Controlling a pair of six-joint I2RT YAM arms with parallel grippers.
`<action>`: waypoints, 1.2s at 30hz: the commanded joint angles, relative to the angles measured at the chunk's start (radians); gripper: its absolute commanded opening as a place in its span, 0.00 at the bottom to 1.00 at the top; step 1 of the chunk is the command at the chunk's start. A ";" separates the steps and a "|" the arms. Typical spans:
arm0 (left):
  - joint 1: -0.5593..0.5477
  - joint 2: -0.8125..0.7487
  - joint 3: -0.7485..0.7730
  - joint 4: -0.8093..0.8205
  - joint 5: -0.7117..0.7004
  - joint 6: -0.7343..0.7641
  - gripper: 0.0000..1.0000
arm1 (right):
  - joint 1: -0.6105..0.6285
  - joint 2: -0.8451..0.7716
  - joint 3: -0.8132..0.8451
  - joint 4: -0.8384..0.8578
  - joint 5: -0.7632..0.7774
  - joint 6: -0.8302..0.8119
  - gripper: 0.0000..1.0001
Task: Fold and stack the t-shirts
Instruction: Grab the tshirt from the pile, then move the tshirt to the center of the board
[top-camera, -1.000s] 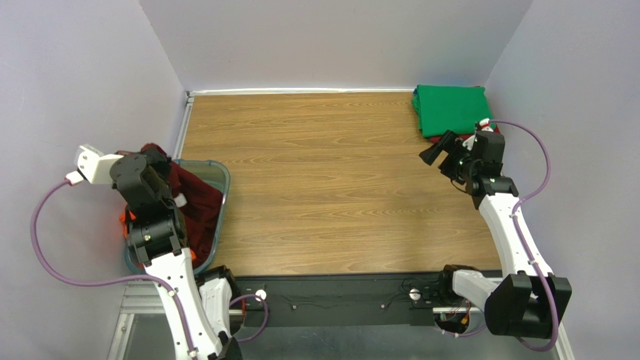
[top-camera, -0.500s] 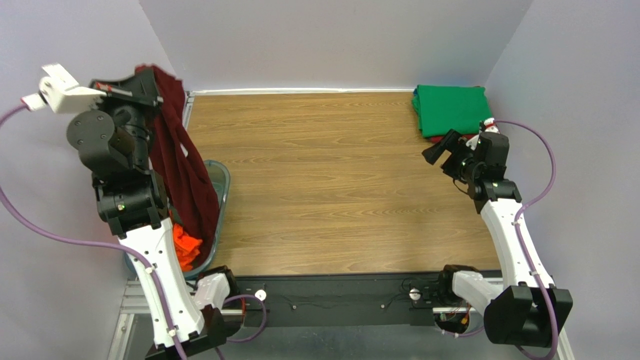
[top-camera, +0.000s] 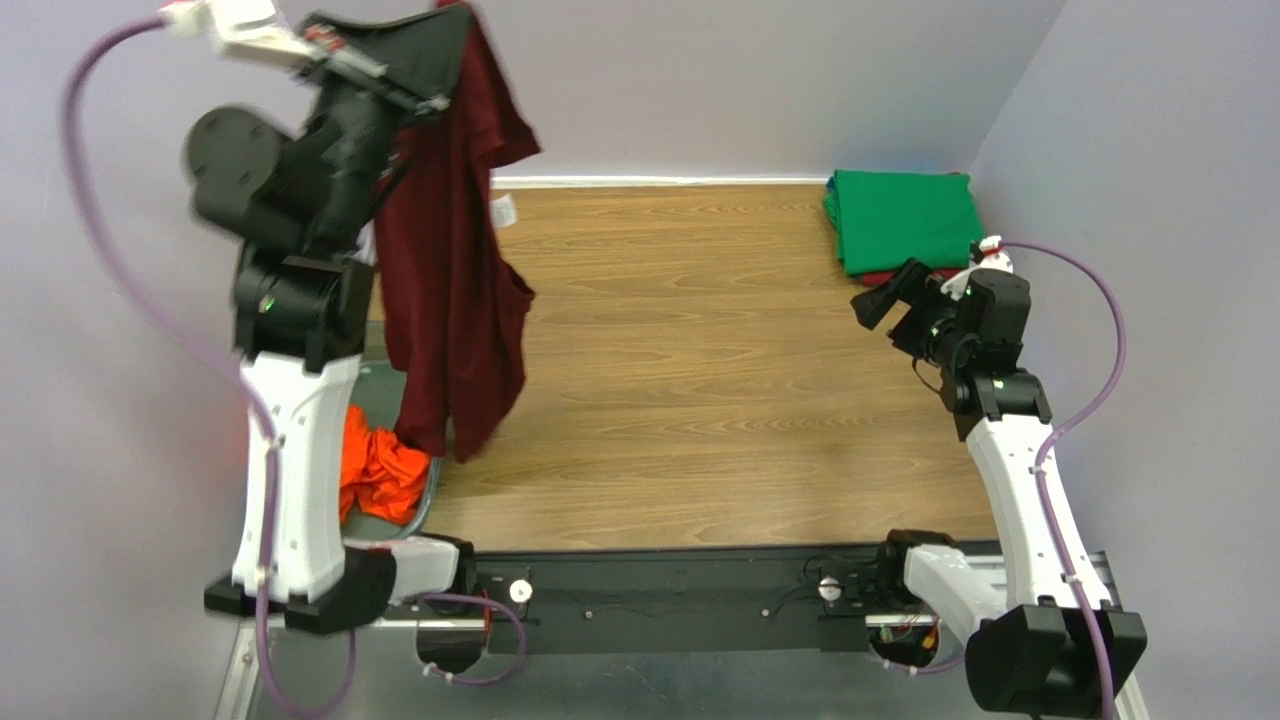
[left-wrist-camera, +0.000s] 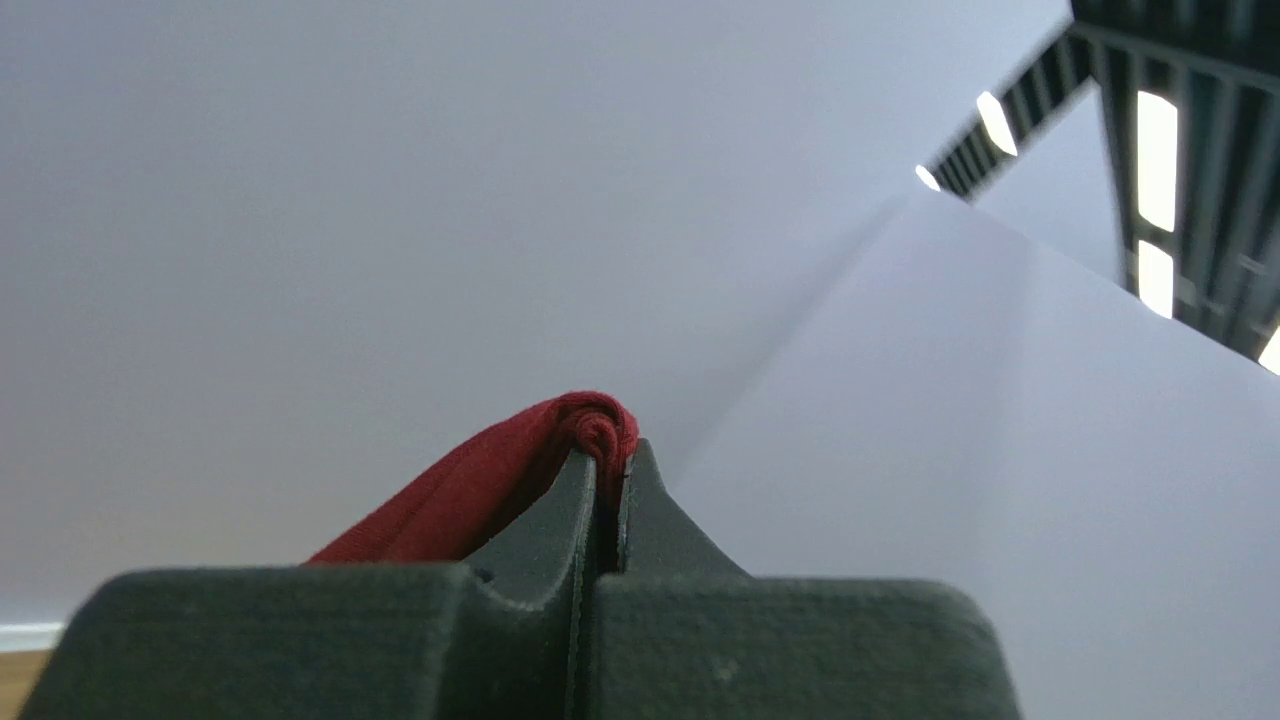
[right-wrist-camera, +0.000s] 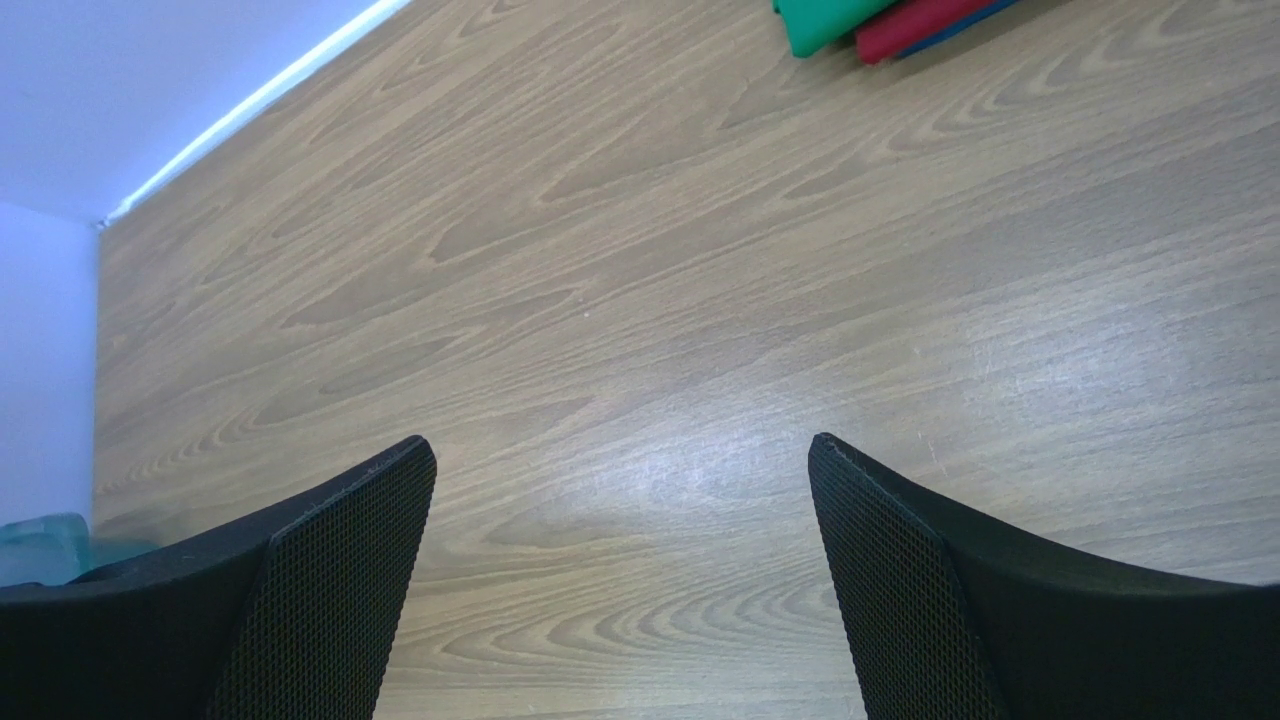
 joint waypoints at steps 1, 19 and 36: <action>-0.190 0.146 0.125 0.034 0.028 0.010 0.00 | 0.003 -0.015 0.025 -0.006 0.043 -0.016 1.00; -0.526 0.493 0.441 0.135 0.031 0.165 0.00 | 0.003 -0.032 0.005 -0.007 0.103 -0.010 1.00; -0.229 -0.016 -1.017 0.353 -0.319 -0.053 0.00 | 0.024 0.082 -0.043 -0.056 -0.129 -0.024 1.00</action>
